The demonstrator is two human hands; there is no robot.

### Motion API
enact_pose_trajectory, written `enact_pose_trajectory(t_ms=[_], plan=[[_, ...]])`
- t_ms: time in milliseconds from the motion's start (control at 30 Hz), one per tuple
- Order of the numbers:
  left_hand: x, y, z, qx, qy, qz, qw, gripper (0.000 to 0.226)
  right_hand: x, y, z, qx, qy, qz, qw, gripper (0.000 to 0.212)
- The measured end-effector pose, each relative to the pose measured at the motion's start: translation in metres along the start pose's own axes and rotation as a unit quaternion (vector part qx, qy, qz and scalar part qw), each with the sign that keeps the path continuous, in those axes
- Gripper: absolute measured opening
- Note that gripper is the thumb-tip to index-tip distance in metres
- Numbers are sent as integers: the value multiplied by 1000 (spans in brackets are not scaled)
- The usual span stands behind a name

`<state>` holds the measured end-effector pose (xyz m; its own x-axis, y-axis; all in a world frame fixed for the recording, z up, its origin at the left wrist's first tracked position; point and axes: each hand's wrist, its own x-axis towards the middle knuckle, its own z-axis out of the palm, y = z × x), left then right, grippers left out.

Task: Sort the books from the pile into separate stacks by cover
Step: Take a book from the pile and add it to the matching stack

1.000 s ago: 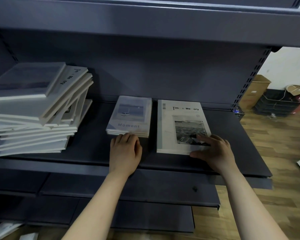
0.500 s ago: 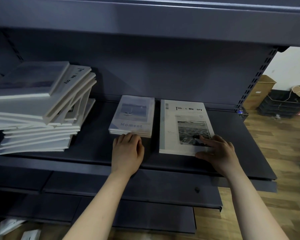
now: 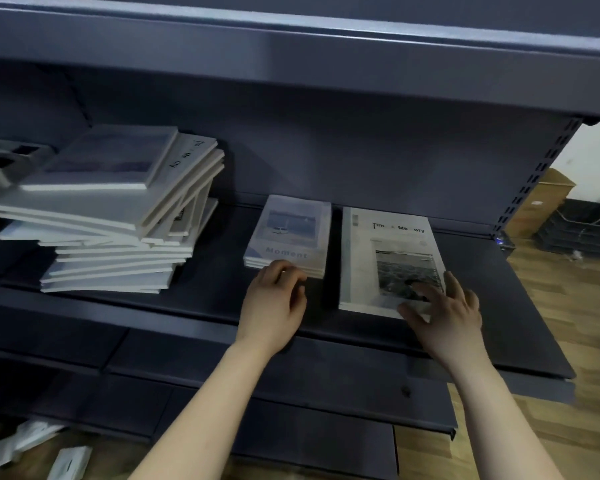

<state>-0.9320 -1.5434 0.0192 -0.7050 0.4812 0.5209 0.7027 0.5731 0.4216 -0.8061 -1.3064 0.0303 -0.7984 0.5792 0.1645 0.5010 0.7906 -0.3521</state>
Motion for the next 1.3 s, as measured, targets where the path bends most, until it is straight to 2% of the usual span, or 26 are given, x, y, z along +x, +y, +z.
enact_pose_trajectory(t_ms=[100,200,300,400,500,700,800,900,1033,1100,1167,1267,1300], plan=[[3,4,-28,-33,23,20,999,17,-7,-28,9,43,54,-77,995,31],[10,5,-60,-58,79,43,994,21,-15,-68,13,116,27,-139,983,20],[18,-2,-95,-54,145,57,986,22,-20,-102,21,132,-8,-197,971,17],[28,-20,-132,-28,195,64,978,20,-20,-128,30,119,-35,-203,971,19],[38,-53,-166,18,212,26,977,23,-21,-149,40,101,-43,-209,972,20],[58,-130,-213,137,194,-107,965,35,-23,-174,60,88,-57,-187,977,24],[72,-157,-223,212,116,-236,941,49,-27,-182,67,73,-56,-168,982,24],[86,-167,-232,228,57,-279,931,72,-30,-187,71,57,-42,-160,985,24],[101,-164,-248,199,-20,-309,930,81,-30,-188,71,58,-35,-147,987,23],[105,-163,-254,127,-40,-338,932,79,-31,-188,70,60,-36,-143,987,23],[104,-160,-255,30,-23,-356,934,68,-32,-189,69,67,-37,-138,988,22],[104,-153,-250,22,47,-319,946,48,-33,-189,65,89,-49,-131,986,22],[104,-150,-247,-27,75,-316,945,43,-32,-189,63,102,-55,-126,985,22]])
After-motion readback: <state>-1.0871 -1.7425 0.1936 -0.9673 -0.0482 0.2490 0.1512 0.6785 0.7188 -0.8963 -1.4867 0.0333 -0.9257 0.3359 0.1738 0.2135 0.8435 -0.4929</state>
